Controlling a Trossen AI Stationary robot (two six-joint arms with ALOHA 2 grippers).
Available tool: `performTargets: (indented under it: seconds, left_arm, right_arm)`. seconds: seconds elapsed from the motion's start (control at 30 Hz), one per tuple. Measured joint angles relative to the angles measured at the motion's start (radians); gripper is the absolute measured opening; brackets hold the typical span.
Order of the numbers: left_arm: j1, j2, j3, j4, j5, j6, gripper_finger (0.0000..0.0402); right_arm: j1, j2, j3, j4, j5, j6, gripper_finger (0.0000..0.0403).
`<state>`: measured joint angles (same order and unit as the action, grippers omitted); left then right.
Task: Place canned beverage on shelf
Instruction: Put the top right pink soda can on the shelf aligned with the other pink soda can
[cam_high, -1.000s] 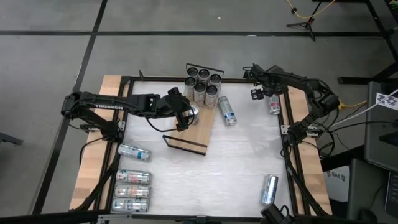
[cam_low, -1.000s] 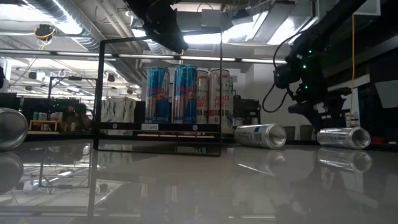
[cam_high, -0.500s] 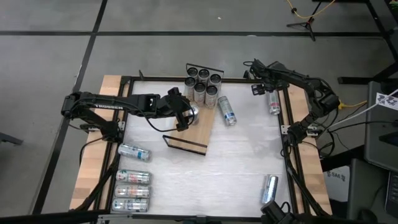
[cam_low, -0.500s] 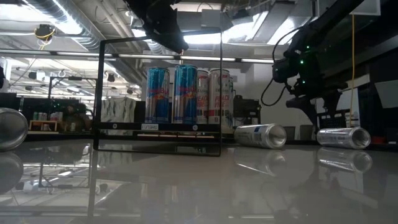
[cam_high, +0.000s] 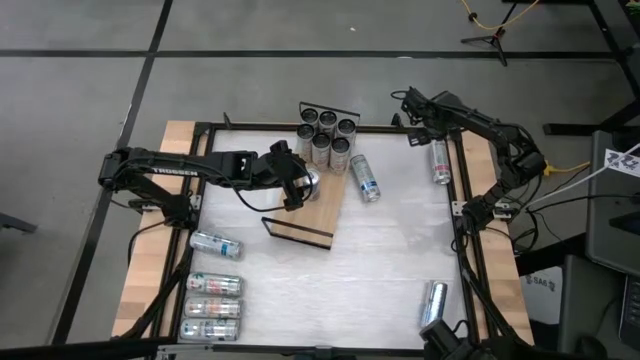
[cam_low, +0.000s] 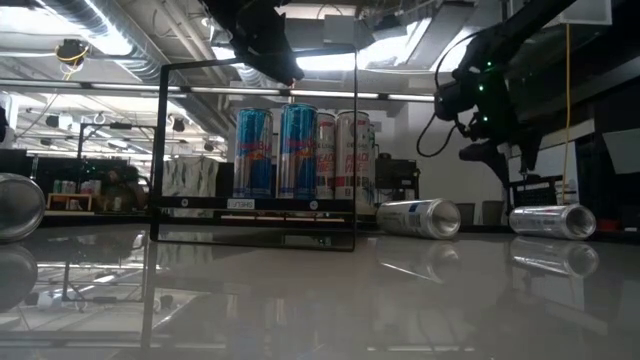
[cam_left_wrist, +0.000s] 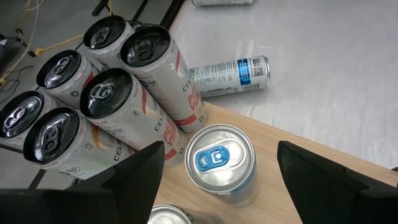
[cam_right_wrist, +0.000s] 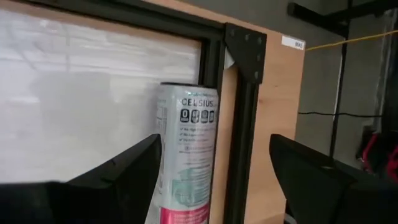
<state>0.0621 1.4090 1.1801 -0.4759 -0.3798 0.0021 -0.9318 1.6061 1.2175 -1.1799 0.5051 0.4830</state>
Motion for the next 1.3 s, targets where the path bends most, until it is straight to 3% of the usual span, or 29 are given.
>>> performTargets:
  seconds: [0.23, 0.43, 0.8, 1.17, 1.3]
  left_arm:
    - [0.0, 0.0, 0.0, 0.0, 0.005, 0.0, 0.0304]
    - [0.0, 0.0, 0.0, -0.001, 0.005, -0.002, 0.0304]
    - [0.0, 0.0, 0.0, -0.001, 0.004, -0.021, 0.0304]
    - [0.0, 0.0, 0.0, -0.002, 0.005, -0.022, 0.0304]
    - [0.0, 0.0, 0.0, -0.002, 0.005, -0.022, 0.0304]
  right_arm:
    - [0.002, 0.043, 0.0, -0.044, -0.001, -0.168, 0.0291]
    - [0.003, 0.065, 0.0, -0.039, -0.014, -0.206, 0.0291]
    - [0.0, 0.065, 0.0, 0.11, -0.024, -0.506, 0.0291]
    - [-0.01, 0.131, 0.0, 0.083, 0.052, -0.625, 0.0291]
    - [-0.011, 0.187, 0.0, 0.027, 0.142, -0.681, 0.0291]
